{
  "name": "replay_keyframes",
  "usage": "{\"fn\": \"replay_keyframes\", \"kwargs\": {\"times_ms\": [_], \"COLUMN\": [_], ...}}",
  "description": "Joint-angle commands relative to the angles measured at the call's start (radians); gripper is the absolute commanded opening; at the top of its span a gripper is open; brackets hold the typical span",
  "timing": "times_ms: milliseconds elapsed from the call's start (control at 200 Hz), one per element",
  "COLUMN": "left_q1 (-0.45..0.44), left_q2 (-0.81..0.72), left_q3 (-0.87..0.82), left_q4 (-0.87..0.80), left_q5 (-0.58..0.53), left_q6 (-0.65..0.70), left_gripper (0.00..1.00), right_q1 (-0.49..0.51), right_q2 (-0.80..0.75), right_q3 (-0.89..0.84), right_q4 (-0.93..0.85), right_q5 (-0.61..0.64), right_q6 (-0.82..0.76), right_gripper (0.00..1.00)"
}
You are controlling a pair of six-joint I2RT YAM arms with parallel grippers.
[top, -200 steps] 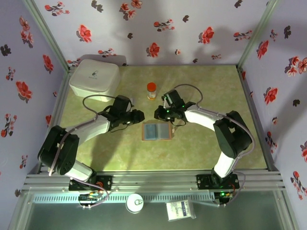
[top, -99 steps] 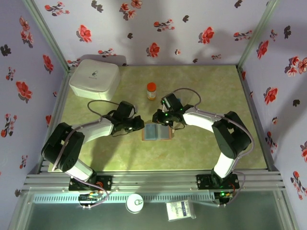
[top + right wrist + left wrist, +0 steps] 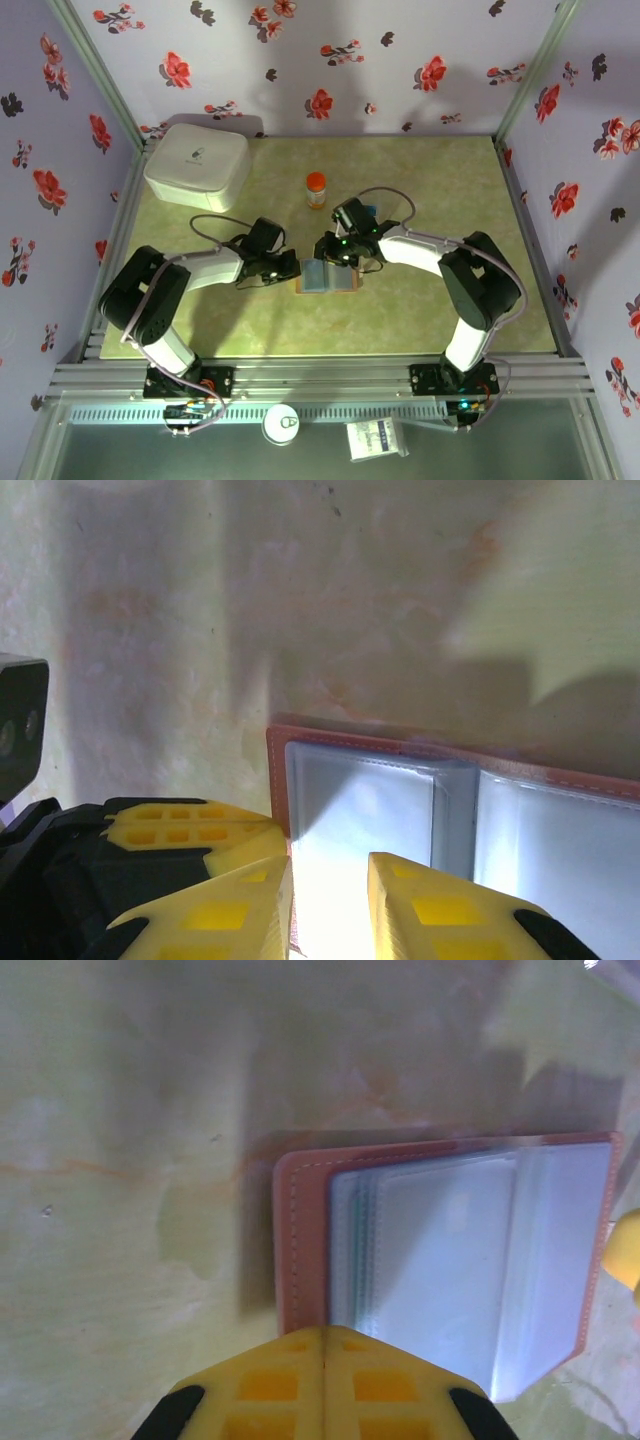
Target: Take the credit cards out of the card holder
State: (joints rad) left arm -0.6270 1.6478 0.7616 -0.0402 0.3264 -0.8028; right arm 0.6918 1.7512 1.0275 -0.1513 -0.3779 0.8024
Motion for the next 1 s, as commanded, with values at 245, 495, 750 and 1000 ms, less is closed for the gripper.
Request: {"fn": "replay_keyframes", "kwargs": {"times_ms": [245, 495, 750, 1000], "left_q1": [-0.007, -0.004, 0.006, 0.009], "left_q2": [0.012, 0.006, -0.006, -0.012], "left_q3": [0.006, 0.007, 0.016, 0.018], "left_q4": [-0.053, -0.064, -0.09, -0.104], "left_q5": [-0.009, -0.028, -0.058, -0.064], "left_q6": [0.008, 0.016, 0.036, 0.052], "left_gripper": [0.0, 0.0, 0.0, 0.0], "right_q1": [0.027, 0.041, 0.048, 0.052], "right_q2": [0.019, 0.04, 0.063, 0.055], "right_q3": [-0.038, -0.034, -0.027, -0.013], "right_q4": [0.024, 0.021, 0.006, -0.057], "right_q5": [-0.038, -0.061, -0.055, 0.004], "right_q6": [0.056, 0.052, 0.041, 0.013], "right_gripper": [0.27, 0.22, 0.22, 0.23]}}
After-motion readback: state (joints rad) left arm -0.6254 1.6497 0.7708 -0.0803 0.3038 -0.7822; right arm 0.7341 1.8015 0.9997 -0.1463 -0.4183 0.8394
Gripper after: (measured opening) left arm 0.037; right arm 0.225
